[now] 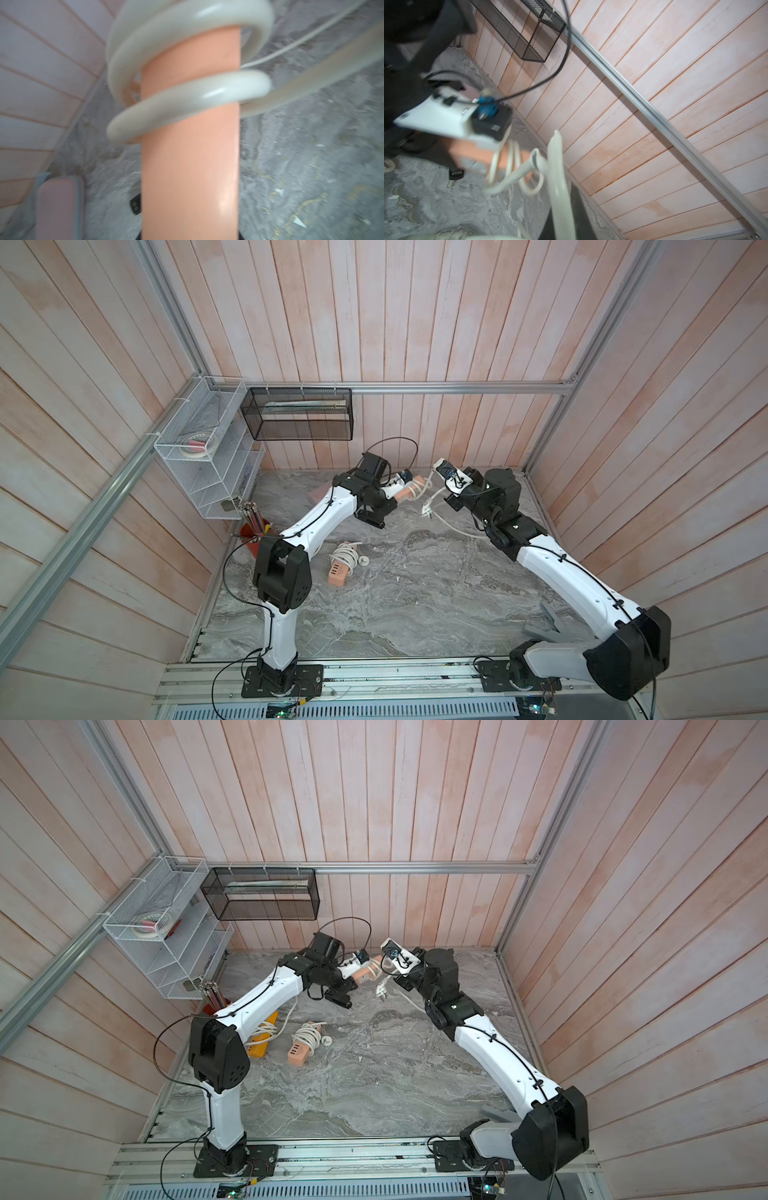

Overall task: Wrap the cord around the power strip
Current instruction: Wrap the power cord around the power strip.

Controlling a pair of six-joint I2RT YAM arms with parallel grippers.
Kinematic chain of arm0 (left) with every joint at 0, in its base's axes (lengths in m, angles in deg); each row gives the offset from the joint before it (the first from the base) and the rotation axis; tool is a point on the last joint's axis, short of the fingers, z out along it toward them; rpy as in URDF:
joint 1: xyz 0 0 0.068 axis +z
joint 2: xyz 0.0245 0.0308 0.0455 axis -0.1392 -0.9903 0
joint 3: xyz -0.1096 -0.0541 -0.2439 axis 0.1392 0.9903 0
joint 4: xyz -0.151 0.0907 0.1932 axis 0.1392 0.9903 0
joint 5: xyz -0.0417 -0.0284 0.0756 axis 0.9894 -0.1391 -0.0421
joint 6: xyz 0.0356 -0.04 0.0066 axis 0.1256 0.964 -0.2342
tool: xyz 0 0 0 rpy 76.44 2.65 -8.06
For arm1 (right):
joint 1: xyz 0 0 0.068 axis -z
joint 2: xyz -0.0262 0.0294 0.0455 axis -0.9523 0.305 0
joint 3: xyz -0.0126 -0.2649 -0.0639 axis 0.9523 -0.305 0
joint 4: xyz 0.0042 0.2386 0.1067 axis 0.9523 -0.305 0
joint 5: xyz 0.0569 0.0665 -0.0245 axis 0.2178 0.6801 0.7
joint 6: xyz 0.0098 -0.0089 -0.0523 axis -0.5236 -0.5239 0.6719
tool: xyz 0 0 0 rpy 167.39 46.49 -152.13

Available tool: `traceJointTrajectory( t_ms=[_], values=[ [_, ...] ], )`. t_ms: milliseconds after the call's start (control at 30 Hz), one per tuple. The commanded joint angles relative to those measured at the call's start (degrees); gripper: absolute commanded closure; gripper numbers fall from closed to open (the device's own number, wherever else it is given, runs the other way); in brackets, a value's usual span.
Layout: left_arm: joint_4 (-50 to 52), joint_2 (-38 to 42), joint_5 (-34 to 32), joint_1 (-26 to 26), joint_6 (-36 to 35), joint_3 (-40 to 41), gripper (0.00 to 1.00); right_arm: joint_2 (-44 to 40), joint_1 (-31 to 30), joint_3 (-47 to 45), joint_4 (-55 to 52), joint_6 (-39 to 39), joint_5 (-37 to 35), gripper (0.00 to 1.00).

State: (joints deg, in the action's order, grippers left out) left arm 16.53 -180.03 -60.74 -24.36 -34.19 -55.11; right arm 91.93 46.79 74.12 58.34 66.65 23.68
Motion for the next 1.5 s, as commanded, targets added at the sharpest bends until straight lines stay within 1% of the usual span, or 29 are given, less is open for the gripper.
traceJointTrajectory(
  t_ms=[0,100,133,167,267,300,333,367,400,467,533,600,667,733,767,800,867,967,1100,1300,1400,1467],
  values=[
    [7.93,7.54,11.57,-3.18,-11.32,5.17,1.0,4.31,2.72,8.65,-3.93,-0.2,10.04,1.0],
    [10.33,10.26,21.19,-6.06,-13.02,7.78,1.0,10.49,5.86,15.35,-8.68,-0.64,15.37,1.0],
    [10.56,11.29,24.05,-7.0,-13.3,8.2,1.0,13.1,7.46,17.87,-10.66,-1.71,18.5,1.0],
    [10.7,12.04,27.44,-7.72,-13.31,8.11,1.0,16.03,9.19,20.83,-12.53,-3.74,22.38,1.0],
    [11.97,14.32,36.05,-8.94,-13.38,6.23,1.0,24.09,12.84,26.38,-14.29,-10.67,30.65,1.0],
    [10.76,15.23,37.17,-8.91,-12.5,5.83,1.0,25.69,12.9,26.96,-14.9,-11.3,31.43,0.94],
    [8.21,16.39,37.39,-8.53,-10.63,5.68,1.0,26.74,12.67,26.39,-14.64,-12.22,31.98,0.91],
    [5.76,17.34,37.54,-8.3,-9.18,5.4,1.0,26.88,12.6,24.27,-13.01,-13.46,33.01,0.86],
    [3.96,18.02,37.34,-8.09,-7.97,4.88,1.0,26.42,12.53,21.2,-9.66,-15.32,33.63,0.79],
    [-1.09,18.59,34.7,-7.82,-3.81,2.45,1.0,24.28,12.53,12.74,0.44,-20.54,33.3,0.65],
    [-3.79,17.23,32.17,-7.81,-0.63,-2.45,1.0,22.99,12.53,6.68,7.51,-24.45,30.68,0.57],
    [-4.62,14.6,29.63,-7.72,1.92,-8.88,1.0,23.04,12.57,4.67,9.12,-26.65,27.83,0.54],
    [-3.69,11.34,27.89,-7.56,3.05,-15.89,1.0,23.31,12.57,3.15,10.96,-29.77,23.1,0.52],
    [-4.2,9.3,26.53,-7.49,4.41,-20.27,1.0,23.57,12.53,2.18,12.39,-32.73,17.18,0.52],
    [-4.57,8.44,26.05,-7.63,5.48,-22.36,1.0,23.7,12.62,1.62,13.34,-34.43,15.67,0.51],
    [-4.79,7.8,25.58,-7.63,6.46,-24.05,1.0,23.84,12.58,1.38,13.3,-34.8,14.46,0.5],
    [-5.13,7.04,24.73,-7.71,8.04,-27.27,1.0,24.27,12.68,0.69,13.73,-36.89,9.17,0.49],
    [-6.91,7.59,22.0,-7.5,9.93,-29.29,1.0,23.74,12.92,-1.47,15.59,-38.66,8.02,0.47],
    [-8.68,7.65,20.01,-6.17,11.75,-29.59,1.0,20.13,12.97,-4.87,16.83,-42.46,11.58,0.43],
    [-9.19,5.77,17.73,-5.6,12.79,-28.94,1.0,11.04,12.96,-11.85,13.94,-46.04,12.75,0.37],
    [-9.65,4.96,16.41,-5.06,13.4,-28.95,1.0,5.98,12.88,-16.61,13.4,-48.44,16.94,0.35],
    [-10.17,4.43,16.32,-3.85,14.93,-28.73,1.0,2.28,12.64,-21.6,15.18,-50.82,21.74,0.34]
  ],
)
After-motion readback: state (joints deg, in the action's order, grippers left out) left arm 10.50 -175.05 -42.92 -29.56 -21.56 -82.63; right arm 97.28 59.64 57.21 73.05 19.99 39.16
